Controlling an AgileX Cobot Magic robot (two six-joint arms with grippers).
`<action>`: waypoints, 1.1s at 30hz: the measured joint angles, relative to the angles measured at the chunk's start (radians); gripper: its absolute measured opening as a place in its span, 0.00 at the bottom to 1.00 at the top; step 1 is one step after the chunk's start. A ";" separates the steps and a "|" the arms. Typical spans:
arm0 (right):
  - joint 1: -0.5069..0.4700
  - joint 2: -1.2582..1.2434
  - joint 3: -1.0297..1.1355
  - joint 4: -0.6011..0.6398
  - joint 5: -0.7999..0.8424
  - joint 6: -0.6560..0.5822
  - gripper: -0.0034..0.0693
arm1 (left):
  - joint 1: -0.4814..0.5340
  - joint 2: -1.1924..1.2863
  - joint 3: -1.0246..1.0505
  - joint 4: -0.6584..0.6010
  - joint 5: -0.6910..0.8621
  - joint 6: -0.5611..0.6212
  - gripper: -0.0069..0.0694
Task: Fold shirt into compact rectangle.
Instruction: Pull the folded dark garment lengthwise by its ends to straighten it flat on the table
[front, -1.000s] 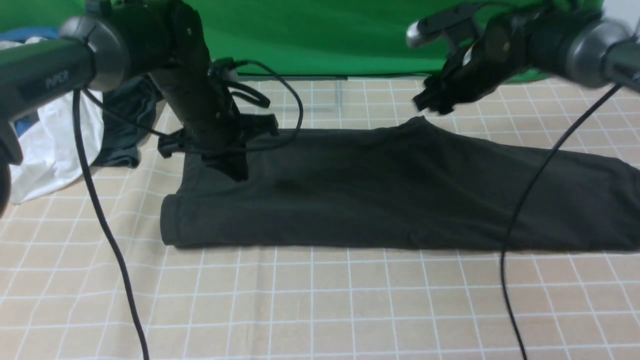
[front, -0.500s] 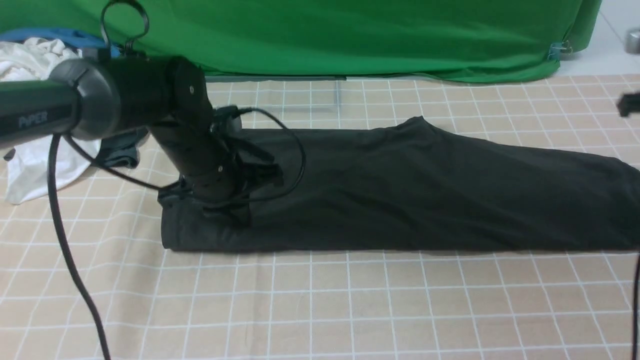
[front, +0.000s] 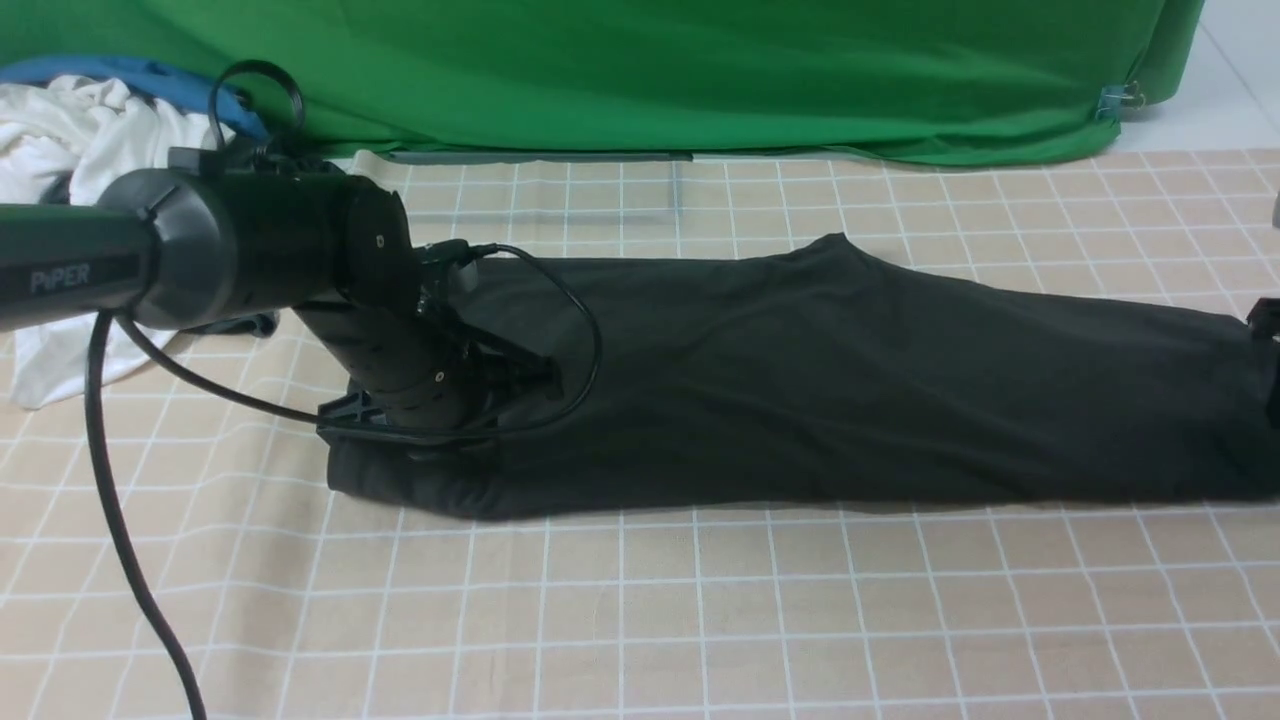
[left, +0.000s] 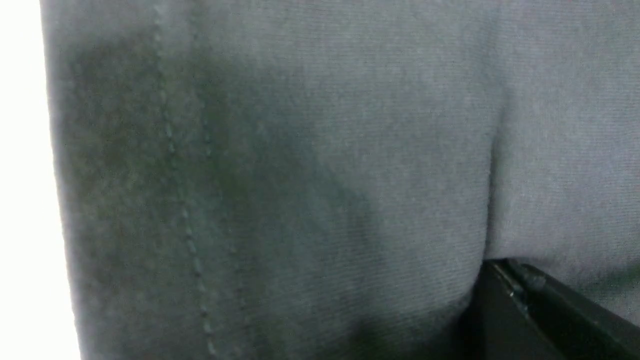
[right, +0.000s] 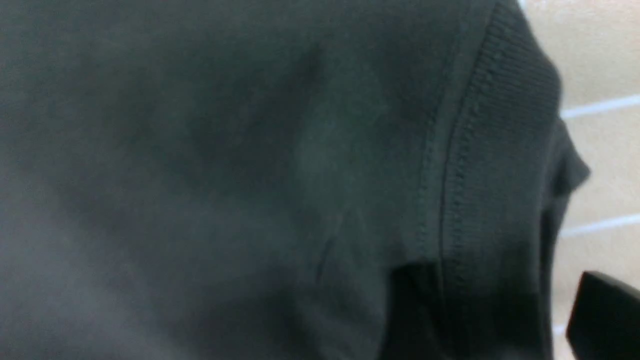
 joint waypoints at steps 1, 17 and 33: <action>0.000 0.012 0.000 0.000 -0.006 -0.007 0.55 | 0.000 0.000 0.000 0.000 0.000 0.000 0.11; 0.002 0.026 -0.081 -0.163 0.139 -0.019 0.16 | 0.000 0.000 0.000 0.001 -0.003 -0.001 0.11; -0.001 0.041 -0.202 -0.047 0.086 0.058 0.99 | 0.010 -0.263 0.010 0.022 0.028 -0.005 0.11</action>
